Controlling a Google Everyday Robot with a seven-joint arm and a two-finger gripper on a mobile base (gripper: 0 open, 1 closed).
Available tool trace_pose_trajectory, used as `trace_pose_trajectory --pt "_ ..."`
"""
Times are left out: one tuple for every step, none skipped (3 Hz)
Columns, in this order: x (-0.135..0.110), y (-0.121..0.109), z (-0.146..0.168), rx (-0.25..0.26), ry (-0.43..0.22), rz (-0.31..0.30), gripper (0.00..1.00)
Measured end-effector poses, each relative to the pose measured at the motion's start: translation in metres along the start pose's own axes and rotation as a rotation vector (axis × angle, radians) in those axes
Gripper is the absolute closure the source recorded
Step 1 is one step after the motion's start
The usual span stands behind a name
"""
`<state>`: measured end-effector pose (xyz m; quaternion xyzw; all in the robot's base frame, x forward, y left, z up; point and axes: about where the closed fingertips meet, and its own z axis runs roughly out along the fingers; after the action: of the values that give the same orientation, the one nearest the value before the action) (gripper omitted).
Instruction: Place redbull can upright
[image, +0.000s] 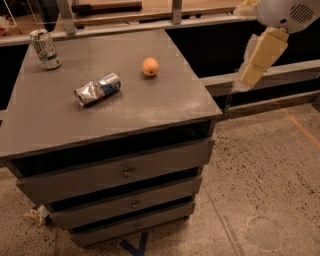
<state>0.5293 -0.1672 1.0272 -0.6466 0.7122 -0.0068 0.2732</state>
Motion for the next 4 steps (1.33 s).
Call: trace_pose_trajectory --pt "-0.029 -0.023 0.029 -0.031 -0.023 -0.075 0.0" --pt "-0.063 -0.033 0.059 -0.066 -0.035 -0.168 0.0" --pt "-0.064 -0.033 0.06 -0.065 -0.036 -0.167 0.0" --pt "-0.078 -0.028 0.082 -0.138 -0.073 -0.213 0.0"
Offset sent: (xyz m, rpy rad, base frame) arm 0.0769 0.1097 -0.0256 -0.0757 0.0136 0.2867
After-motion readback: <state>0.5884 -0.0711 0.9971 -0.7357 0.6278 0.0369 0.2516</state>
